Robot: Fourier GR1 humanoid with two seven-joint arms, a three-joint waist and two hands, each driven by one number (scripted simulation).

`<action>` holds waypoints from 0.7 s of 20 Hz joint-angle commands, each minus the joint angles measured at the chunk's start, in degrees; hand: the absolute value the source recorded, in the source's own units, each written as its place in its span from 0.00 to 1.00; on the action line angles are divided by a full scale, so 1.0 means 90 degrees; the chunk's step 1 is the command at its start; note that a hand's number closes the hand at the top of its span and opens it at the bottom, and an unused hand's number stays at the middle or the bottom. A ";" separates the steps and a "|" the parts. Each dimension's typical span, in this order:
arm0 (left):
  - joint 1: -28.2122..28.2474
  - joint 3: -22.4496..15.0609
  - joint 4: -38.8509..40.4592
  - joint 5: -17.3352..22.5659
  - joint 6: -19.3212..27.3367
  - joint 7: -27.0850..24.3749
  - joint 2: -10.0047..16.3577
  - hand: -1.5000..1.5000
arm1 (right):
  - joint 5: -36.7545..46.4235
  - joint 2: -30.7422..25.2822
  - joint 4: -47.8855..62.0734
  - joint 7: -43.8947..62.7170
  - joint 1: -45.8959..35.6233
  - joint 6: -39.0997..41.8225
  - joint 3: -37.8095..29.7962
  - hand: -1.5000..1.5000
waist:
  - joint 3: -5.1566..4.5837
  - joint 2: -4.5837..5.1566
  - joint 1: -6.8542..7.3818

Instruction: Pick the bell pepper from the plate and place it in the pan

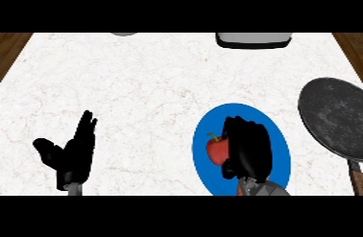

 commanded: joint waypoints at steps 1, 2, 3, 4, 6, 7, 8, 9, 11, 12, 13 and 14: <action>0.0116 -0.0067 0.0209 0.0054 -0.0131 0.0107 -0.0036 0.50 | 0.0823 0.0034 -0.0797 0.0541 -0.0420 -0.0262 0.0114 1.00 | -0.0039 0.0031 -0.0040; -0.0077 -0.0069 0.0237 -0.0021 0.0035 0.0141 -0.0118 0.50 | 0.0939 -0.0012 -0.1053 0.0685 -0.0429 -0.0240 0.0010 1.00 | -0.0038 0.0033 -0.0077; 0.0210 -0.0127 -0.0046 -0.0025 0.0087 0.0270 -0.0117 0.50 | 0.1246 -0.0015 -0.1443 0.0932 -0.0311 -0.0077 0.0286 1.00 | -0.0037 0.0010 -0.0058; 0.0206 -0.0115 0.0026 -0.0019 0.0008 0.0188 -0.0107 0.50 | 0.1266 0.0077 -0.1159 0.0890 -0.0481 -0.0310 0.0088 1.00 | -0.0035 0.0044 -0.0005; 0.0061 -0.0051 -0.0069 0.0003 0.0062 0.0448 -0.0049 0.50 | 0.1249 0.0220 -0.1666 0.1117 -0.0533 -0.0022 0.0097 1.00 | -0.0034 0.0049 -0.0007; -0.0216 -0.0168 0.0291 -0.0205 0.0266 0.0334 -0.0251 0.50 | 0.1334 0.0126 -0.2126 0.1202 -0.0324 0.0220 0.0058 1.00 | -0.0036 0.0048 -0.0075; 0.0050 0.0127 0.0118 0.0182 -0.0260 0.0256 0.0084 0.50 | 0.1324 0.0222 -0.1974 0.1422 -0.0611 0.0200 -0.0015 1.00 | -0.0037 0.0053 0.0001; 0.0335 -0.0126 -0.0047 -0.0030 -0.0140 0.0126 -0.0098 0.50 | 0.1135 0.0173 -0.1702 0.1008 -0.0764 0.0221 -0.0577 1.00 | -0.0034 0.0061 0.0026; -0.0185 0.0118 0.0462 0.0070 -0.0197 0.0134 -0.0060 0.50 | 0.0960 0.0148 -0.2104 0.0960 -0.0854 0.0548 -0.0868 1.00 | -0.0036 0.0067 -0.0008; 0.0280 -0.0073 0.0038 -0.0055 -0.0121 0.0095 -0.0139 0.50 | 0.0952 0.0076 -0.2216 0.0960 -0.0422 0.0331 -0.0850 1.00 | -0.0033 0.0060 0.0008; 0.0083 0.0223 0.0198 0.0143 -0.0224 0.0225 0.0053 0.50 | 0.0746 -0.0092 -0.1839 0.0679 -0.0818 0.0168 -0.1470 1.00 | -0.0033 0.0072 0.0020; 0.0162 -0.0129 -0.0161 -0.0155 0.0110 0.0343 -0.0202 0.50 | 0.0705 0.0077 -0.2313 0.0841 -0.0692 0.0255 -0.1338 1.00 | -0.0031 0.0060 0.0010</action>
